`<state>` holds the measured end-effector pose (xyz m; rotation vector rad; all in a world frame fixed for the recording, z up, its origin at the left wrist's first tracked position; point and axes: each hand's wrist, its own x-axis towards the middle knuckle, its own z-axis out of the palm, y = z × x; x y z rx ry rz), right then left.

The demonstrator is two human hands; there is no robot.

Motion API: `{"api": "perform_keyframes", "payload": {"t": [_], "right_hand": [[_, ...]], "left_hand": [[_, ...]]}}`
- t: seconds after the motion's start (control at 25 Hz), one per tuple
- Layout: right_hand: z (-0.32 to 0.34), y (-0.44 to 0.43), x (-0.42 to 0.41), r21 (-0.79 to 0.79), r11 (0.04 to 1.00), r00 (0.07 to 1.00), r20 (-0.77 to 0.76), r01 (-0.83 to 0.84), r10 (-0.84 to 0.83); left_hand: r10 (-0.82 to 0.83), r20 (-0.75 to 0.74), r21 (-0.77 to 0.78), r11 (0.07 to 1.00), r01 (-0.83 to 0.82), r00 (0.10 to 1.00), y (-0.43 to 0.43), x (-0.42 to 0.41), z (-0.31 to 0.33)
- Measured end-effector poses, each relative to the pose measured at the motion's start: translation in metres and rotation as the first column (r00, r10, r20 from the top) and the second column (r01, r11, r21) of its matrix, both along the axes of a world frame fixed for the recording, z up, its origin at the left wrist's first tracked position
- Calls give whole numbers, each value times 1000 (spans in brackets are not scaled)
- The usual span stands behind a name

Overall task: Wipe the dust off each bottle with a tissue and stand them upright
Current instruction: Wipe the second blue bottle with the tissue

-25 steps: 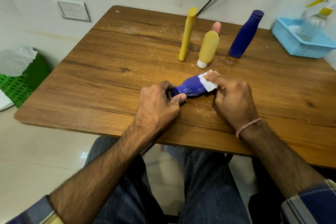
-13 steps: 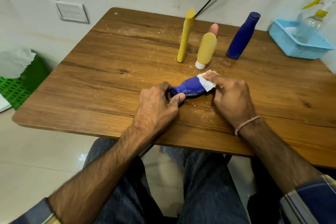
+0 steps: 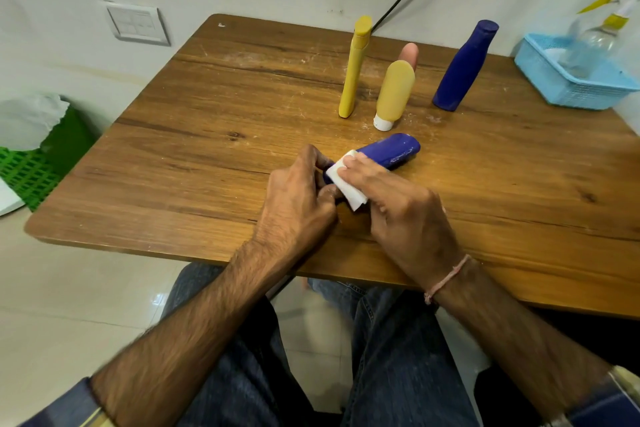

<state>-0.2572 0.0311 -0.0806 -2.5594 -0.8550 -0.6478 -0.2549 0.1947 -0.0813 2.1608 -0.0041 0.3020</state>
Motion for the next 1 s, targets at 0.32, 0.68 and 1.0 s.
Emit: {"api": "perform_keyframes", "payload": {"t": [0.32, 0.68, 1.0], "right_hand": [[0, 5, 4, 57, 990, 991, 32, 129, -131], [7, -10, 19, 107, 970, 975, 20, 216, -219], [16, -26, 30, 77, 983, 985, 13, 169, -170]], "left_hand": [[39, 8, 61, 997, -40, 999, 0, 1, -1], [53, 30, 99, 994, -55, 998, -1, 4, -4], [5, 2, 92, 996, -5, 1000, -1, 6, -6]]}}
